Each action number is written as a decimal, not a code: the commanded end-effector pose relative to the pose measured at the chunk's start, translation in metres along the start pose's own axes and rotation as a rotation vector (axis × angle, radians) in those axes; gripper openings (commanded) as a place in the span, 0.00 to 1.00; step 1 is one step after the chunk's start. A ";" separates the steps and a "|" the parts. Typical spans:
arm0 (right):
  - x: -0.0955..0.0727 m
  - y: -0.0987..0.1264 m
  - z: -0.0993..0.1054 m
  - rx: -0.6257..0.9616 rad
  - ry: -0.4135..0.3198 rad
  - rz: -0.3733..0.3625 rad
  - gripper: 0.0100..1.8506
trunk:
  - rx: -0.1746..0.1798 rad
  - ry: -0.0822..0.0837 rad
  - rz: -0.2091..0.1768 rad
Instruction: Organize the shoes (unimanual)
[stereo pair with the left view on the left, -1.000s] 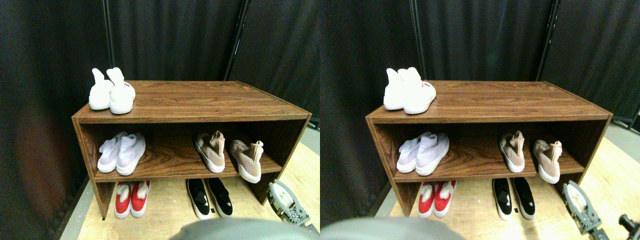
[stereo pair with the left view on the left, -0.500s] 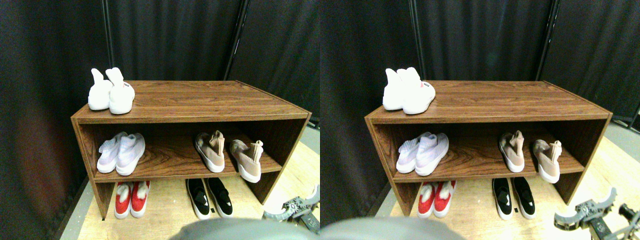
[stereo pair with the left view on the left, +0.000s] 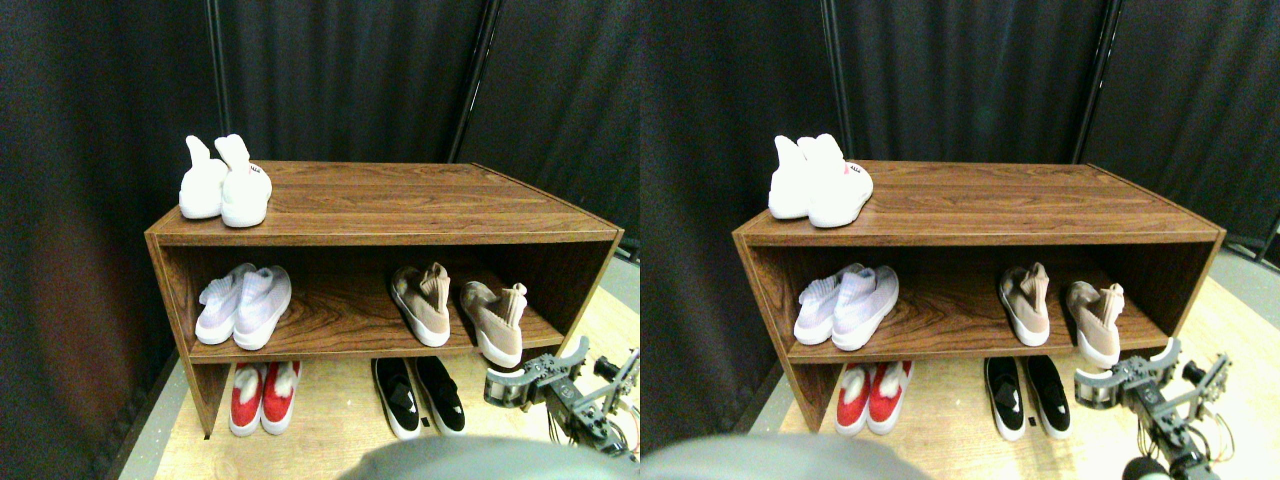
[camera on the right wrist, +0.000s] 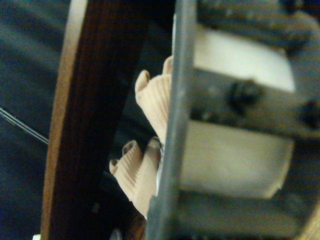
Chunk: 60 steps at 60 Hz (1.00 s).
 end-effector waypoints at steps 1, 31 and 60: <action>0.009 -0.005 -0.002 0.018 -0.005 -0.014 0.80 | -0.020 0.018 0.012; 0.048 -0.030 -0.003 0.011 -0.046 -0.061 0.67 | -0.022 0.015 0.019; 0.043 -0.026 -0.001 -0.003 -0.048 -0.062 0.72 | -0.015 0.017 0.021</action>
